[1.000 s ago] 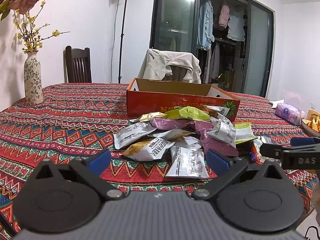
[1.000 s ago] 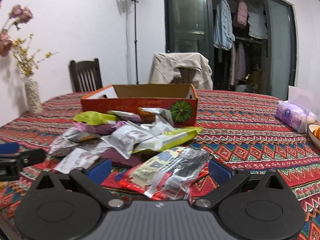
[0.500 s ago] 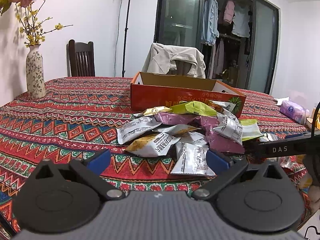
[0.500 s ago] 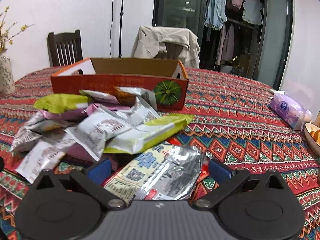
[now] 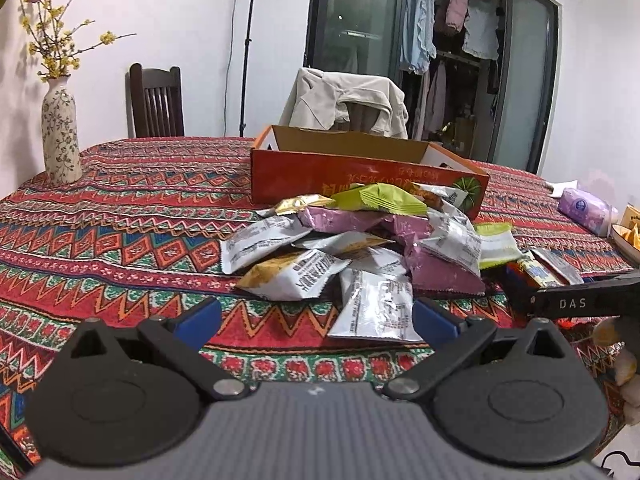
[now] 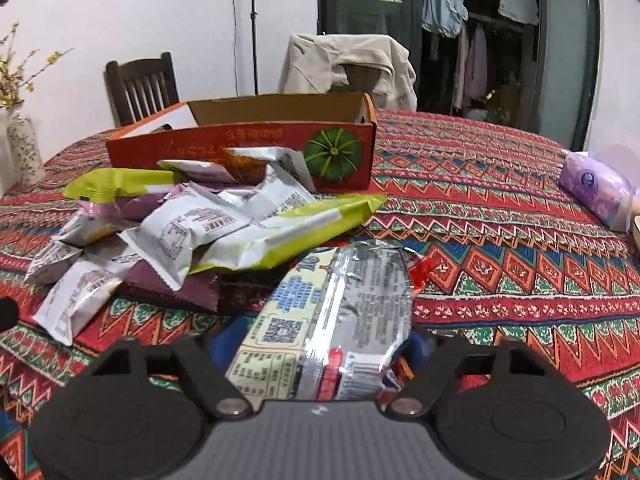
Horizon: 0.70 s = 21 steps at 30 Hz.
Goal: Organize snacks
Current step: 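Grasp the silver-and-blue packet with the right tool while the left tool grasps a white packet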
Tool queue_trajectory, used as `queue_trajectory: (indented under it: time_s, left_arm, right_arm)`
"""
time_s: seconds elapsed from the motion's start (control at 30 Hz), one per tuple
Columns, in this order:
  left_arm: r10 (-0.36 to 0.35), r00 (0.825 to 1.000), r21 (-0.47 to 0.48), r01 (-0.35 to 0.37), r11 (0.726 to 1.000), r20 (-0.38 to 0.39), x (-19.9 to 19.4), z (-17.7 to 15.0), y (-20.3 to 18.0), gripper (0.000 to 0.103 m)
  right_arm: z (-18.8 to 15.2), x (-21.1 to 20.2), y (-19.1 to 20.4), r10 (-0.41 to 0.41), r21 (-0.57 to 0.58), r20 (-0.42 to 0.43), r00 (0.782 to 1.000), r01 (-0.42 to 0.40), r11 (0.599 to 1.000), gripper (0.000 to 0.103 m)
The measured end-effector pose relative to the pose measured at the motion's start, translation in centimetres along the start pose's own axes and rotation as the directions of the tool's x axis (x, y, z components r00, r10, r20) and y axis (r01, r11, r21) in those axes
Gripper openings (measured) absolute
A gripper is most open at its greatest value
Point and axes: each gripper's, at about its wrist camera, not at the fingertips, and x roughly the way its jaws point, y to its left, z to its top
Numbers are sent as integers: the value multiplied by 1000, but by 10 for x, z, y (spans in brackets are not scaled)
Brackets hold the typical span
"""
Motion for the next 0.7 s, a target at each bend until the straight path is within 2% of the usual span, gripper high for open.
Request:
queue_trajectory:
  time_s: [0.07, 0.27, 0.47, 0.7]
  left_arm:
    - [-6, 1000, 2, 6, 1000, -16, 3, 2, -3, 103]
    - [-22, 998, 15, 23, 1000, -58, 15, 7, -19, 103]
    - [11, 994, 42, -6, 999, -104, 35, 12, -37, 103]
    - [44, 987, 16, -42, 999, -157, 57, 17, -46, 102]
  right_arm:
    - [-2, -6, -4, 14, 10, 21, 1000, -14, 1000, 61]
    - [-5, -32, -6, 39, -7, 142, 989, -38, 999, 55]
    - [-2, -52, -8, 70, -24, 247, 967, -66, 998, 54]
    - [2, -52, -12, 104, -20, 284, 953, -103, 994, 54]
